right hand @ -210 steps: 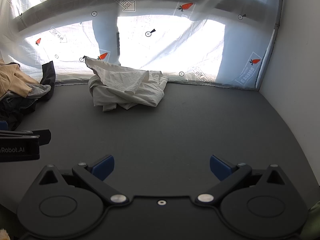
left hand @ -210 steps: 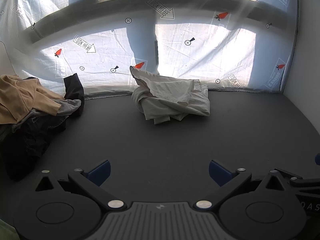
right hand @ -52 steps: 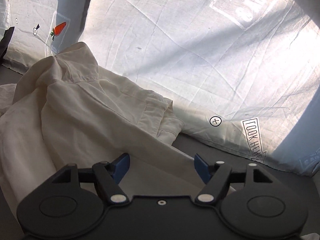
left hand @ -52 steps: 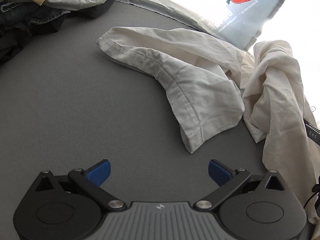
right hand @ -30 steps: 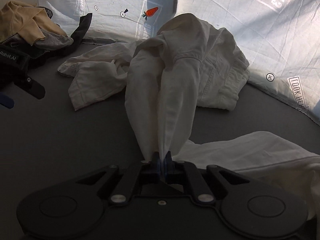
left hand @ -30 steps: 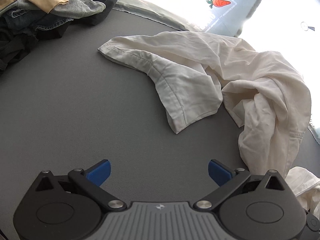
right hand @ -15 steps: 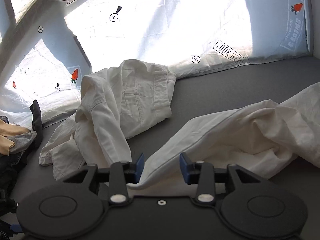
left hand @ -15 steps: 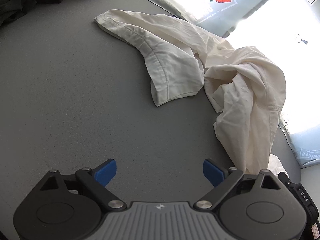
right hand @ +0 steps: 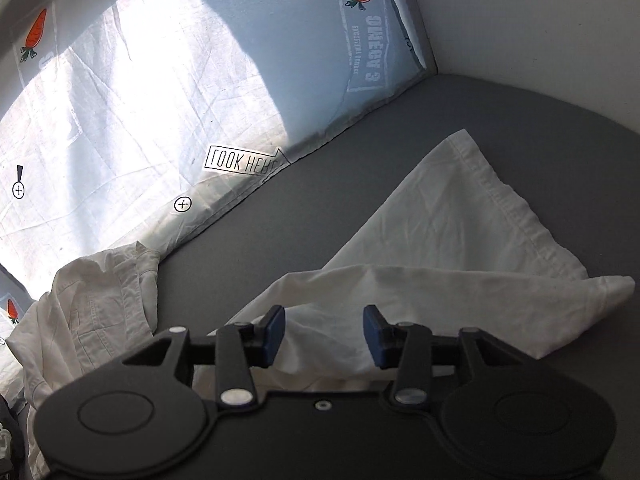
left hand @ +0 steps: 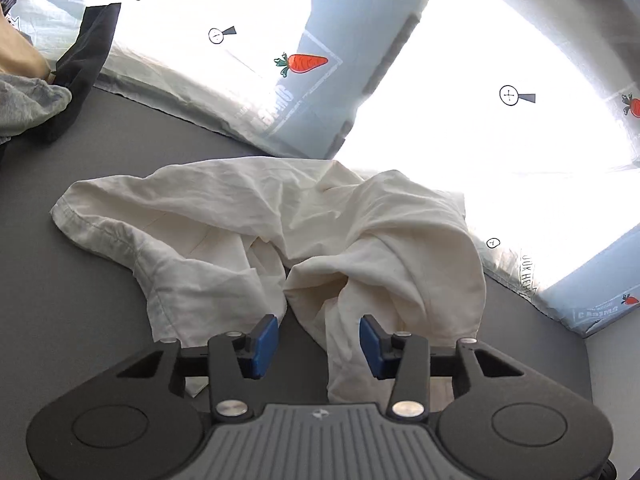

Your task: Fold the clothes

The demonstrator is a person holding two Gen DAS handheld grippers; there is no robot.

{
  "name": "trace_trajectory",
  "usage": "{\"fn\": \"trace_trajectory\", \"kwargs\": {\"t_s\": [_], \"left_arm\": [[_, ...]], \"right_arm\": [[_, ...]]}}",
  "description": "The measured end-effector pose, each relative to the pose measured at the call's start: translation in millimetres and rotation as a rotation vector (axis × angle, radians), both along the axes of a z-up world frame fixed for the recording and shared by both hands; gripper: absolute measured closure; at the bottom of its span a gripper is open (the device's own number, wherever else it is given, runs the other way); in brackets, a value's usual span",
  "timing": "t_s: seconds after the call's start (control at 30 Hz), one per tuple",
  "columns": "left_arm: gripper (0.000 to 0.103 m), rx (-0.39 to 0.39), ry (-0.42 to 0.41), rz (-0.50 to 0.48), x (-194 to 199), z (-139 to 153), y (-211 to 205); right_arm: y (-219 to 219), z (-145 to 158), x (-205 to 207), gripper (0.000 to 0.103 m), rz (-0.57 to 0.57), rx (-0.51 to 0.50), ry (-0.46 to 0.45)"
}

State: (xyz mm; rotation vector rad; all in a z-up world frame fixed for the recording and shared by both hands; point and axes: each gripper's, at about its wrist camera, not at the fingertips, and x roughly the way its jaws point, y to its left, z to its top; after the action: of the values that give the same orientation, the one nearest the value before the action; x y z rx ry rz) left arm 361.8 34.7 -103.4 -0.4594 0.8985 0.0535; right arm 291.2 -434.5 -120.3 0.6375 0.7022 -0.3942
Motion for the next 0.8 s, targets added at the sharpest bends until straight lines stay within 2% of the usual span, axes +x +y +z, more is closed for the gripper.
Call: {"fn": "trace_trajectory", "kwargs": {"t_s": [0.1,0.2,0.3,0.37,0.5,0.6,0.7,0.77,0.8], "left_arm": [[0.064,0.054,-0.049,-0.121,52,16,-28],[0.064,0.171,-0.071,-0.237,102,24,-63],[0.061,0.355,-0.092,-0.352,149,23,-104],[0.055,0.424,-0.081,-0.405,176,15,-122],[0.04,0.454,0.02,-0.494,218,-11,-144],[0.04,0.485,0.113,-0.555,240,-35,-155],[0.041,0.563,0.18,-0.559,247,-59,-157],[0.047,0.522,0.201,-0.534,248,-69,-148],[0.053,0.507,0.2,-0.518,247,-70,-144]], "right_arm": [[-17,-13,6,0.058,-0.055,0.067,0.041],[-28,-21,8,0.057,-0.08,0.154,0.052],[-35,-21,8,0.053,-0.105,0.129,0.065],[-40,-23,8,0.052,-0.129,0.117,0.08],[-52,-28,2,0.049,-0.199,0.163,0.093],[-54,-33,1,0.043,-0.236,0.227,0.114],[-51,-33,6,0.034,-0.239,0.252,0.129],[-49,-33,15,0.032,-0.215,0.229,0.169],[-48,-34,18,0.031,-0.207,0.222,0.185]]}}
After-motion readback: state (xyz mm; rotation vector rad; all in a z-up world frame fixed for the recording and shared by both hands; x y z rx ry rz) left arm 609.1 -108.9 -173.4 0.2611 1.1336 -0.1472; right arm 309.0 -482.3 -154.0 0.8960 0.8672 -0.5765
